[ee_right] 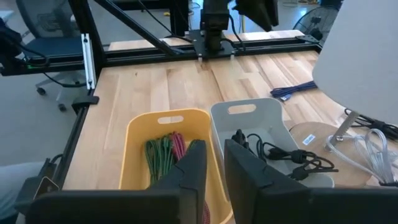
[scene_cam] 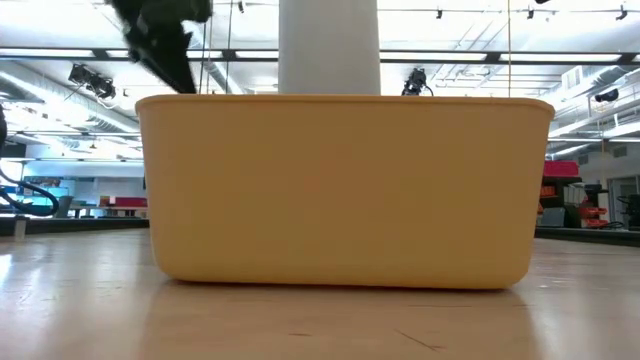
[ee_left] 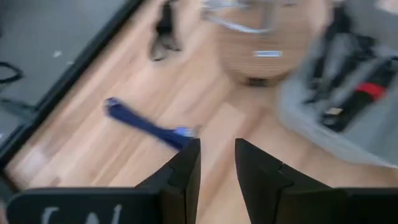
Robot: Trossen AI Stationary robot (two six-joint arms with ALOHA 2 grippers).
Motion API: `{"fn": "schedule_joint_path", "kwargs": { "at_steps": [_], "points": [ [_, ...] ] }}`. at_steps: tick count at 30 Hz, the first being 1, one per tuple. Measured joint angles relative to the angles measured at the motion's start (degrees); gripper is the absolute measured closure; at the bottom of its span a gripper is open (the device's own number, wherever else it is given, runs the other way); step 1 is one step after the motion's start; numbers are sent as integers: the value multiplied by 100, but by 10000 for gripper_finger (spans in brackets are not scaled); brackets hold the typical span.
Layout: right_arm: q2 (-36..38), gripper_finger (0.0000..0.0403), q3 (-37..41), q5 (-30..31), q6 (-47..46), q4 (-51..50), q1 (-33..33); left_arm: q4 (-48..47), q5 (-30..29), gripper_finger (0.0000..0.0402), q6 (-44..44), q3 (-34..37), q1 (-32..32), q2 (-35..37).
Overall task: Pick & Place USB Port
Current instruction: Put the purple charger cable into the yellow bin
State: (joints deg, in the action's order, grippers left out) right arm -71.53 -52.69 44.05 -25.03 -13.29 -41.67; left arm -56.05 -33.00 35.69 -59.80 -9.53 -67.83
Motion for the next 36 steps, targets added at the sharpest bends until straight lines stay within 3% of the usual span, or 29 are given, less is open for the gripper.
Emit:
{"fn": "schedule_joint_path", "kwargs": {
  "at_steps": [3, 6, 12, 20, 24, 36],
  "points": [
    [0, 344, 0, 0, 19, 7, 0, 214, -207, 298, 144, 590, 224, 500],
    [0, 344, 0, 46, 45, 7, 16, 1092, -181, 298, 147, 1200, 649, 945],
    [0, 344, 0, 48, 62, 34, 42, 3096, 771, 298, 581, 2087, 2005, 1222],
    [0, 344, 0, 3, 61, 35, 42, 3225, 1715, 298, 2249, 2240, 3510, 406],
    [0, 344, 0, 76, 152, 44, 42, 3432, 2117, 298, 2455, 2240, 3756, -231],
    [0, 344, 0, 95, 150, 67, 42, 3901, 2319, 298, 2579, 2237, 4080, -1677]
  ]
}}
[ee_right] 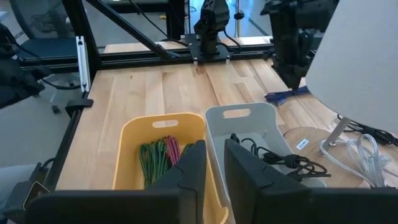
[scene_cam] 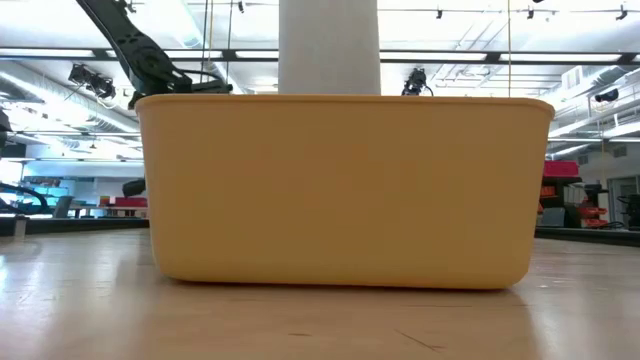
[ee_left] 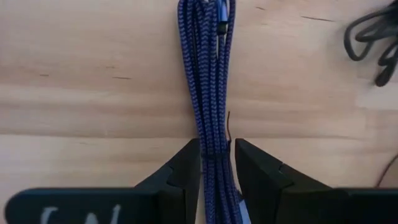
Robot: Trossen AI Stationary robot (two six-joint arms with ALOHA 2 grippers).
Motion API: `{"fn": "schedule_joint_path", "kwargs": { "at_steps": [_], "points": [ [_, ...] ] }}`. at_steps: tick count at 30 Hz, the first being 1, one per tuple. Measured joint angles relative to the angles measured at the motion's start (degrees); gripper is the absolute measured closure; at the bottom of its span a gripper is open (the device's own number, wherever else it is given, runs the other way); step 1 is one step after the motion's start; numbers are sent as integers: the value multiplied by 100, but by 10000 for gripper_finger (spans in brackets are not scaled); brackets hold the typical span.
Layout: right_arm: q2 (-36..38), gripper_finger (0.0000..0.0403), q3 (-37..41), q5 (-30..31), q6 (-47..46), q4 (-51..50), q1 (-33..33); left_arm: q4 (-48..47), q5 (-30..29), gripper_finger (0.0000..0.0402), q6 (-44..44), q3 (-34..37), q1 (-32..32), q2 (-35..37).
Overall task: Pick & Place USB Port
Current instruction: Put the purple charger cable into the yellow bin
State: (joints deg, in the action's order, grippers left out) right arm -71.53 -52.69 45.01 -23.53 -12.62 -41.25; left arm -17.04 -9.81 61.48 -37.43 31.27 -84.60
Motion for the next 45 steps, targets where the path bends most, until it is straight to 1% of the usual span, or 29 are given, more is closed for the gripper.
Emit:
{"fn": "schedule_joint_path", "kwargs": {
  "at_steps": [7, 11, 13, 15, 17, 18, 22, 24, 27, 30, 32, 35, 40, 43, 45],
  "points": [
    [0, 344, 0, 5, 0, 13, 0, 354, 68, 298, 91, -4, 6, -398],
    [0, 344, 0, 2, -17, 17, 0, 365, 38, 298, 81, -33, 4, -638],
    [0, 344, 0, 1, -17, 17, 0, 325, 83, 301, -76, -48, 17, -729],
    [0, 344, 0, 1, -17, 17, 2, 270, 270, 319, -279, -50, 91, -739],
    [0, 344, 0, 0, -17, 17, 2, 222, 462, 355, -548, -43, 135, -690],
    [0, 344, 0, -1, -19, 18, 2, 202, 465, 372, -723, -27, 147, -627],
    [0, 344, 0, -1, -96, 17, 2, 36, 350, 376, -1152, -5, 129, -320],
    [0, 344, -2, -1, -103, 2, 2, -218, 405, 376, -1289, 28, 127, -95],
    [0, 344, -2, -1, -103, -25, 2, -352, 462, 376, -1575, 9, 127, 339],
    [0, 344, -2, -1, -103, -42, 2, -564, 596, 376, -1932, 11, 37, 886],
    [0, 344, -2, -1, -105, -42, 2, -603, 689, 376, -2179, 11, -119, 1387],
    [-1, 344, -2, -45, -117, -39, 2, -746, 666, 376, -2366, 9, -530, 2216],
    [0, 344, -2, -95, -129, -35, 2, -1017, 511, 377, -2365, 0, -1271, 3738],
    [0, 344, -2, -95, -129, -35, 2, -1070, 493, 377, -2313, 0, -1945, 4516],
    [-1, 344, -2, -95, -129, -27, 2, -972, 488, 377, -2240, -1, -2469, 4892]
  ]
}}
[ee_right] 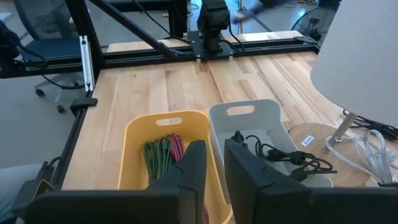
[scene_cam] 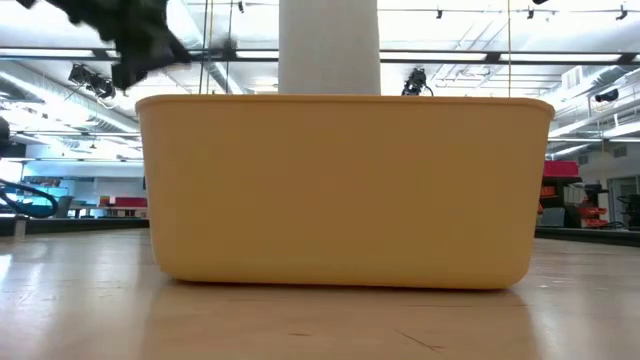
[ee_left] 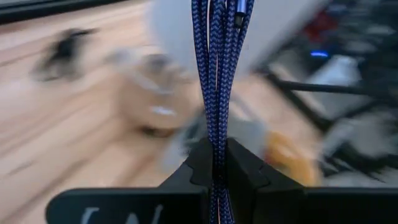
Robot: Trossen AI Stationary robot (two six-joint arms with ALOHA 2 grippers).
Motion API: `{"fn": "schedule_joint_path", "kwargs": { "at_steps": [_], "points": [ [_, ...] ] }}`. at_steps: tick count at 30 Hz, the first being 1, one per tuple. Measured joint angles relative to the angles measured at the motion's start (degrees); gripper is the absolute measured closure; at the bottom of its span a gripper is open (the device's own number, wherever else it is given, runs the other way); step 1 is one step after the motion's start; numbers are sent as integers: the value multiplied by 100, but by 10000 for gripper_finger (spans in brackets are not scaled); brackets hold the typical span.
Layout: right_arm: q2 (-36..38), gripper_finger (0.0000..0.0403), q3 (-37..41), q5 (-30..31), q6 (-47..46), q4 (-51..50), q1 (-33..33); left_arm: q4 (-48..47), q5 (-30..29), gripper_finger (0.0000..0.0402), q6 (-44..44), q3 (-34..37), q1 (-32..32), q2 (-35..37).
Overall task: Pick & Place USB Port
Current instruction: Put the purple charger cable into the yellow bin
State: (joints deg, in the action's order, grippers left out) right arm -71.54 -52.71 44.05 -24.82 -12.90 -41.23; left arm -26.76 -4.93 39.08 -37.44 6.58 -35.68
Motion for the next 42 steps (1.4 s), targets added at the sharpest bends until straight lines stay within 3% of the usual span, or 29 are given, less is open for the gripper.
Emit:
{"fn": "schedule_joint_path", "kwargs": {
  "at_steps": [3, 7, 12, 18, 23, 29, 36, 39, 42],
  "points": [
    [1, 344, 0, 0, -22, 1, 0, 545, -240, 377, -10, 0, -878, 297],
    [1, 344, 0, 0, -27, 3, 0, 1733, -823, 377, -521, -5, -2175, 180],
    [1, 344, 0, 0, -68, -2, 0, 2782, -1941, 377, -1194, -10, -3707, -703],
    [1, 344, 0, 0, -72, -1, 0, 3529, -3093, 377, -1029, -8, -4692, -2179],
    [1, 344, 0, 2, -107, -1, 0, 4551, -3369, 377, -576, -32, -4959, -3299],
    [0, 344, 0, 0, -107, -2, 0, 4205, -3375, 377, -422, -824, -4956, -4316],
    [1, 344, 0, 0, -128, -2, 0, 1751, -3360, 377, -493, -2414, -4769, -5275],
    [-1, 344, -2, 0, -127, -4, 0, 1496, -3228, 377, -604, -2861, -4590, -5639],
    [-1, 344, -2, 2, -127, -1, 0, 1504, -2690, 377, -865, -3175, -4388, -5953]
  ]
}}
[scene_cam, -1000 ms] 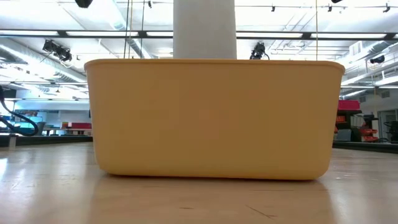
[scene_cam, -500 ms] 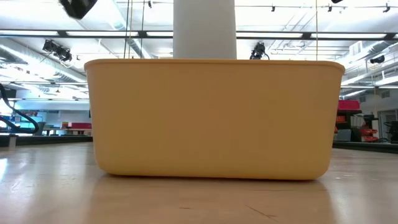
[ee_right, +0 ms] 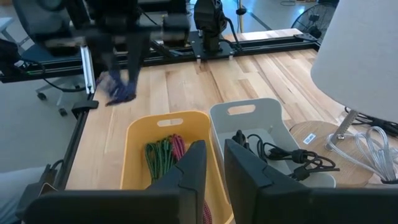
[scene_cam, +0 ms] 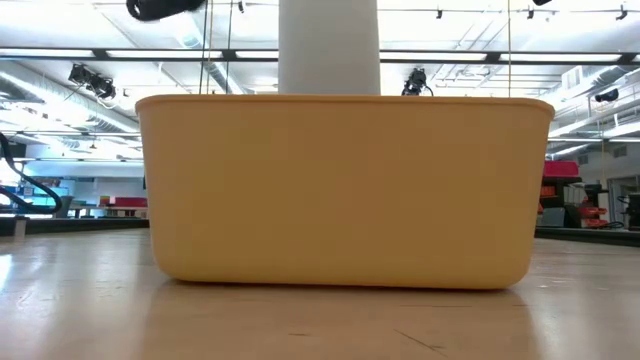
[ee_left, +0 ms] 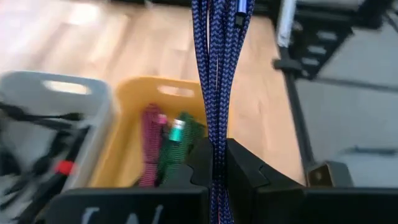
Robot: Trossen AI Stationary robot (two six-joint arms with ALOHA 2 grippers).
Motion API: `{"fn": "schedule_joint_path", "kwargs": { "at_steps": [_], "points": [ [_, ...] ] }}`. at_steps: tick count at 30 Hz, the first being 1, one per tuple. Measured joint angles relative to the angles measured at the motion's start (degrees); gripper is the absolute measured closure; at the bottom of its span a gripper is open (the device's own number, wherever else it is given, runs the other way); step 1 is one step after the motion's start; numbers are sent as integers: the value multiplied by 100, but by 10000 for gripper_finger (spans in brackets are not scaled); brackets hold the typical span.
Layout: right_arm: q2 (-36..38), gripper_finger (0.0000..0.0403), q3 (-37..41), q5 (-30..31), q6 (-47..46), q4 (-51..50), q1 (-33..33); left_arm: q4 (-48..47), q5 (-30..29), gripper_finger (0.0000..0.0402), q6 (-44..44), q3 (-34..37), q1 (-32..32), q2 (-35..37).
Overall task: Pick & Place USB Port
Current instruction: Put the purple charger cable into the yellow bin, then put the black charger cable into the gray bin
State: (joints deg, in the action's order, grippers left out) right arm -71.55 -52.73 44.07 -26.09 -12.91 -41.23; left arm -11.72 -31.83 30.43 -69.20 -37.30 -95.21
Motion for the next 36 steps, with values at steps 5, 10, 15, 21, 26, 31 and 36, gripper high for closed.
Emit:
{"fn": "schedule_joint_path", "kwargs": {
  "at_steps": [5, 10, 15, 21, 26, 31, 36],
  "points": [
    [0, 344, 0, -2, 0, 0, 0, -251, 659, 377, -111, -228, 391, -433],
    [0, 344, 0, -1, 0, 0, 0, -579, 955, 377, -107, -279, 825, -543],
    [0, 344, 0, 0, 0, -11, 0, -802, 1455, 377, -260, -283, 1209, -543],
    [0, 344, 0, -1, -2, -14, 0, -1091, 1904, 372, -267, -283, 1403, -541],
    [0, 344, 0, -2, -17, -15, 0, -1082, 2025, 320, -260, -283, 1399, -541],
    [0, 344, 0, -2, -24, -15, -2, -1080, 2176, 286, -262, -283, 1399, -541],
    [0, 344, 0, -4, -24, -15, 0, -1156, 2170, 281, -290, -283, 1399, -504]
  ]
}}
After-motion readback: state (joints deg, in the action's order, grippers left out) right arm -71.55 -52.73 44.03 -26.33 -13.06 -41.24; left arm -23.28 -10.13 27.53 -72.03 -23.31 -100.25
